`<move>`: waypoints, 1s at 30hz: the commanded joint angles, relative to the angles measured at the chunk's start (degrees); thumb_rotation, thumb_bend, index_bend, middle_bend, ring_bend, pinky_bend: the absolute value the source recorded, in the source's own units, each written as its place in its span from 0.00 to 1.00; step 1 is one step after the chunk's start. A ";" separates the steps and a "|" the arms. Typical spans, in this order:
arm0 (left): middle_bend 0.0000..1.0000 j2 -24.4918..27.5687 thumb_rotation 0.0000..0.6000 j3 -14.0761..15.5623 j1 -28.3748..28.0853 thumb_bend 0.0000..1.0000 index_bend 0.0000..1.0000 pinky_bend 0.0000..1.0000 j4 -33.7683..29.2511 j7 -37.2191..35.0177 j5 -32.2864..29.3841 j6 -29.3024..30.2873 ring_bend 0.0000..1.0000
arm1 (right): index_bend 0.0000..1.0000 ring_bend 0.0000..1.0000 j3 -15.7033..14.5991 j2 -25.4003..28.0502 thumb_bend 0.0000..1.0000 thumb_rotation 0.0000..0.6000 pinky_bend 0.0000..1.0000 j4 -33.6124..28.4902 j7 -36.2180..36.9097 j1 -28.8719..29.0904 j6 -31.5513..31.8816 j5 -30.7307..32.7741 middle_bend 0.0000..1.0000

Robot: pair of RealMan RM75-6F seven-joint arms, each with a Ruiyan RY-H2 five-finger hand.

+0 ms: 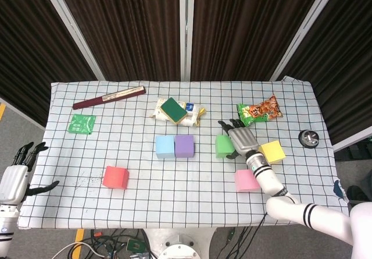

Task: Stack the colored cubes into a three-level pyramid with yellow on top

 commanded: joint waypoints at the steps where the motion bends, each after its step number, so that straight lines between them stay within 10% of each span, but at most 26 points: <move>1: 0.19 0.26 1.00 0.17 0.06 0.00 0.08 0.05 -0.18 -0.17 0.21 -0.30 0.01 | 0.00 0.00 -0.09 -1.14 0.00 1.00 0.00 0.95 -0.47 0.32 1.27 0.04 0.31; 10: 0.19 0.19 1.00 0.16 0.21 0.00 0.08 0.05 0.07 -0.83 0.37 -1.21 0.01 | 0.00 0.10 0.75 -1.05 0.07 1.00 0.00 0.41 3.24 0.51 3.92 -5.65 0.53; 30: 0.19 -0.43 1.00 -0.45 0.55 0.00 0.08 0.05 1.86 -4.00 -0.11 -2.45 0.01 | 0.00 0.12 0.88 -6.44 0.11 1.00 0.00 2.30 -1.21 4.06 3.73 -3.81 0.56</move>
